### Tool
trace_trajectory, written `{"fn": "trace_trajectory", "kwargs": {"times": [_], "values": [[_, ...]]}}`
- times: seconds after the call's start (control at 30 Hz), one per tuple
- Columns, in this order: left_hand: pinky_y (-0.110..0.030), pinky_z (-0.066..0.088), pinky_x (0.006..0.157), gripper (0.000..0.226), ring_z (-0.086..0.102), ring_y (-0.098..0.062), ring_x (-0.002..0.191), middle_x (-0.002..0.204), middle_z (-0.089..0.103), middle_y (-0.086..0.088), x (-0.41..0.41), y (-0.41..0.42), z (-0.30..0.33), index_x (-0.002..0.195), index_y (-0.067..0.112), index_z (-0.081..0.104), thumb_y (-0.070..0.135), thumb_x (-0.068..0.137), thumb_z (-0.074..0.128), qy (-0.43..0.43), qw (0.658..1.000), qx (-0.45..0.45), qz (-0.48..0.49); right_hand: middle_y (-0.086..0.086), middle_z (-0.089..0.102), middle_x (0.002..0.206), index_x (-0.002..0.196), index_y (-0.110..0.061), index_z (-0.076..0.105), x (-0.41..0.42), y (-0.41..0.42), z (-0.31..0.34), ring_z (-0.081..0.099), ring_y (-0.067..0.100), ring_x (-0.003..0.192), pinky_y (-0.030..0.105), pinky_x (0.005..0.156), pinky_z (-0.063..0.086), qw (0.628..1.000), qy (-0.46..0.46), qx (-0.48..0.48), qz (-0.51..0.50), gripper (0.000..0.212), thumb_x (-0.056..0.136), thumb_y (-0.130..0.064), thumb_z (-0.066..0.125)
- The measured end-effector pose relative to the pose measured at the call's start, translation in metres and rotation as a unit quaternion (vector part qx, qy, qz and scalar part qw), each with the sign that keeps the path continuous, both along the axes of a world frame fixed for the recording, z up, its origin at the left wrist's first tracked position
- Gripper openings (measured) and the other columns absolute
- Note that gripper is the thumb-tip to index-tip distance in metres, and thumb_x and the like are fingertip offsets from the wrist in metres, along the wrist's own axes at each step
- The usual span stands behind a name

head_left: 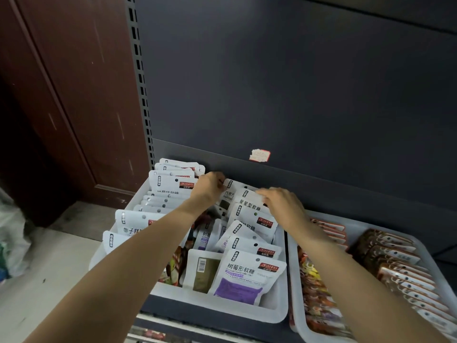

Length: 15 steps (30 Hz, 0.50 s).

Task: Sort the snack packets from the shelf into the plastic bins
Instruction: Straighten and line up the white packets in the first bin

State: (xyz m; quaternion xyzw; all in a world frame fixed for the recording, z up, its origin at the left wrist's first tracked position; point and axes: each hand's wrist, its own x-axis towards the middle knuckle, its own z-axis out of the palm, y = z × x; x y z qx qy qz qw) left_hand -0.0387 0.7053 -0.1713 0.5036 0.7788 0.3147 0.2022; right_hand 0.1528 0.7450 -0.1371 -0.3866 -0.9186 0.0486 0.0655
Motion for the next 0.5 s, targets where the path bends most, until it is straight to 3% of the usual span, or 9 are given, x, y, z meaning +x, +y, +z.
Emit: {"fn": "trace_trajectory", "kwargs": {"times": [0.1,0.23,0.27,0.33,0.4,0.5], "values": [[-0.035,0.049,0.087,0.019,0.062,-0.031,0.099,0.103,0.068,-0.016,-0.001,-0.001,0.003,0.108,0.003,0.065,0.011,0.091,0.059,0.021,1.0,0.015,-0.014,0.005,0.06,0.119,0.135,-0.02,0.052,-0.001,-0.001,-0.004,0.057,0.019,0.109,0.028,0.086,0.046,0.998,0.036,-0.039,-0.017,0.042,0.095,-0.008,0.052],[-0.03,0.051,0.082,0.014,0.062,-0.024,0.083,0.094,0.07,-0.017,-0.003,-0.003,0.013,0.1,-0.001,0.065,0.007,0.089,0.061,-0.037,0.997,0.059,-0.033,0.008,0.035,0.143,0.129,-0.015,0.056,-0.003,-0.002,-0.012,0.035,0.023,0.133,0.031,0.105,0.038,0.997,0.051,0.018,-0.05,0.039,0.091,-0.017,0.061],[-0.031,0.052,0.083,0.014,0.062,-0.023,0.084,0.093,0.069,-0.016,-0.002,-0.003,0.016,0.101,-0.001,0.065,0.006,0.089,0.061,-0.069,0.995,0.061,-0.041,0.009,0.036,0.143,0.127,-0.013,0.056,-0.004,-0.003,-0.013,0.037,0.024,0.133,0.033,0.105,0.039,0.996,0.059,0.02,-0.056,0.036,0.092,-0.017,0.06],[-0.026,0.051,0.082,0.015,0.061,-0.02,0.086,0.095,0.068,-0.012,-0.001,-0.003,0.015,0.103,-0.001,0.064,0.004,0.088,0.062,-0.088,0.993,0.058,-0.051,0.007,0.053,0.129,0.124,-0.012,0.052,-0.006,-0.005,-0.012,0.055,0.021,0.116,0.029,0.089,0.049,0.997,0.05,0.007,-0.056,0.03,0.095,-0.019,0.054],[-0.02,0.046,0.078,0.02,0.06,-0.019,0.088,0.098,0.067,-0.009,-0.004,-0.006,0.006,0.104,0.0,0.063,0.008,0.087,0.065,-0.027,0.997,0.056,-0.043,0.005,0.064,0.111,0.121,-0.013,0.042,-0.005,-0.008,-0.011,0.066,0.018,0.094,0.025,0.069,0.049,0.998,0.033,0.018,-0.058,0.027,0.097,-0.021,0.051],[-0.026,0.046,0.084,0.026,0.06,-0.025,0.101,0.108,0.065,-0.011,-0.016,-0.015,-0.017,0.109,0.004,0.06,0.012,0.085,0.067,0.05,0.996,-0.003,-0.071,0.004,0.068,0.093,0.127,-0.015,0.033,-0.004,-0.011,-0.009,0.067,0.018,0.077,0.026,0.061,0.048,0.996,0.015,0.054,-0.069,0.036,0.097,-0.02,0.051]]}}
